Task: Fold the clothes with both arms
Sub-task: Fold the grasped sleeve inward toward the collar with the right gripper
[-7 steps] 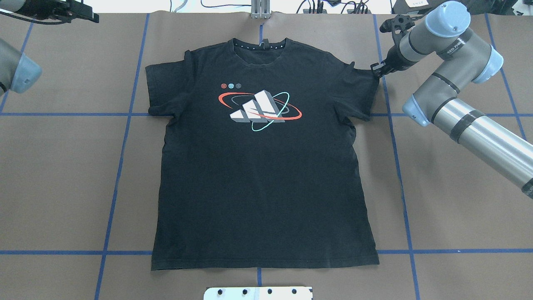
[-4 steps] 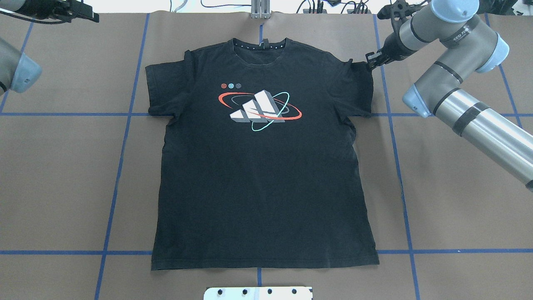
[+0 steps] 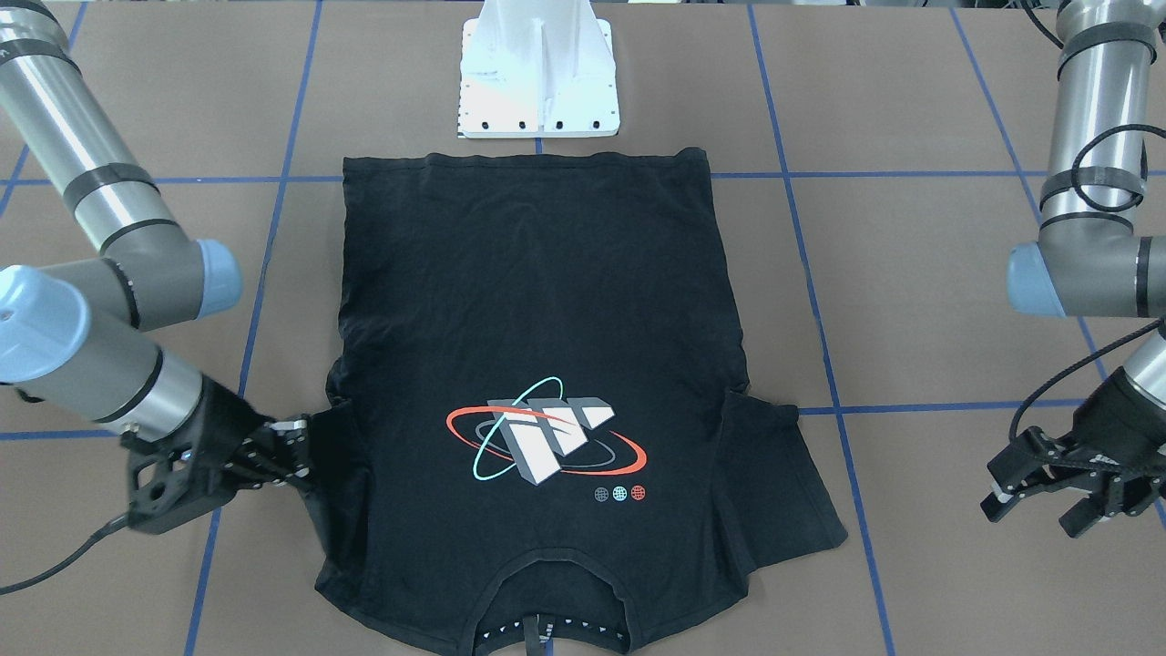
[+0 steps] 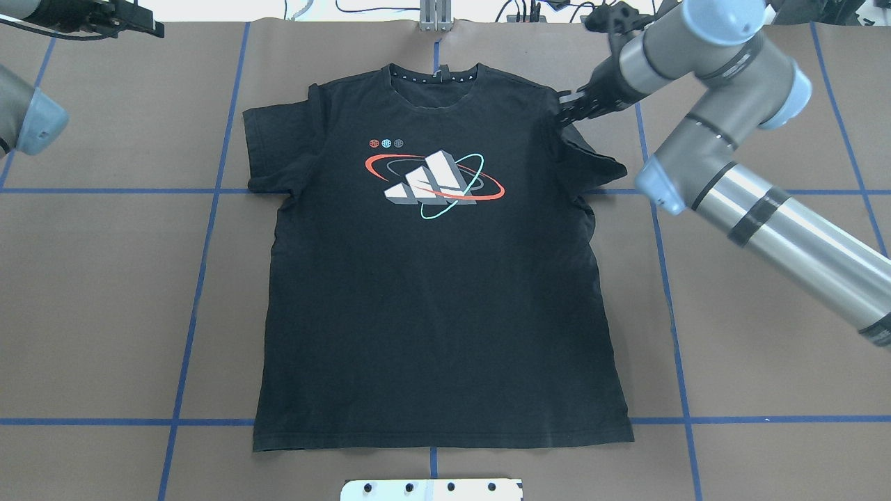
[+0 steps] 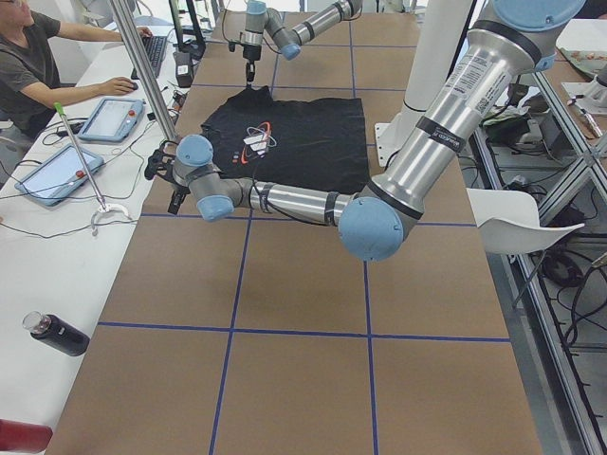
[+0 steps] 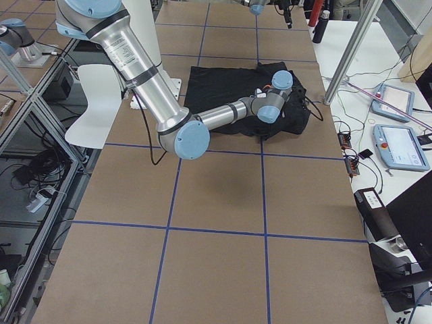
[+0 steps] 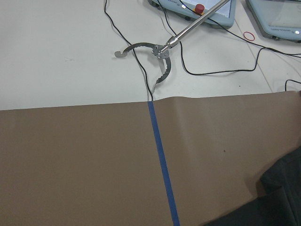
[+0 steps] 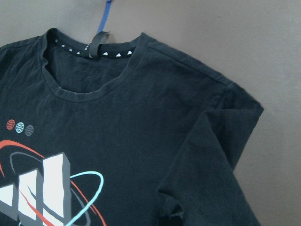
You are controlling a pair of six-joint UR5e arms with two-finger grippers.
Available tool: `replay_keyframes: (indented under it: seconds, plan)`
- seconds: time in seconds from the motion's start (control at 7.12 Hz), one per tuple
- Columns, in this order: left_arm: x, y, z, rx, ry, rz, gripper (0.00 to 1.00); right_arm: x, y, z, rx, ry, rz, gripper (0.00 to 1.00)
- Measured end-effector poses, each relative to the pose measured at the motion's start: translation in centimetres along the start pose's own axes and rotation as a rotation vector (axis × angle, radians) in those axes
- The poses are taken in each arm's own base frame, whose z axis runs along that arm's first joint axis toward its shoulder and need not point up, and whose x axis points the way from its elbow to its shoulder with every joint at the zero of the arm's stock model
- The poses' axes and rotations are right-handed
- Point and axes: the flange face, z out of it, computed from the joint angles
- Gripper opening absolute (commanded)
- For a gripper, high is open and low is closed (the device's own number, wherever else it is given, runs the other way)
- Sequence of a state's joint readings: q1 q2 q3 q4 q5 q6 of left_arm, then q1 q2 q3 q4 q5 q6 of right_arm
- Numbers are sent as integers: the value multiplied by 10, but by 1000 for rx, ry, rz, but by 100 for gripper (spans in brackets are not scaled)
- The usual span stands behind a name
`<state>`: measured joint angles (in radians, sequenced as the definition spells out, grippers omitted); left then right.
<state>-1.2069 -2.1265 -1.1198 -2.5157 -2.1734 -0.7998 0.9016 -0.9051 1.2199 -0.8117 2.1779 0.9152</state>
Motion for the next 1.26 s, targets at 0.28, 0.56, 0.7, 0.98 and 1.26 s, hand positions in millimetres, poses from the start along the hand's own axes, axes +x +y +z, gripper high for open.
replay_keyframes:
  seconds: [0.28,0.56,0.7,0.98,1.26]
  plan:
    - [-1,1,0,-1,-1,-1,100,-55,-2,32,44,65,30,0]
    - [-3,2,1,-3,-3,-3,100,-82,-32,64,82,178,60,0]
    - [-3,2,1,-3,-3,-4,100,-81,-38,71,95,207,66,56]
    - [-3,2,1,-3,-4,-3,100,-83,-42,72,110,222,69,100]
    - [-1,1,2,-1,-4,-3,100,-99,-44,61,126,183,103,100]
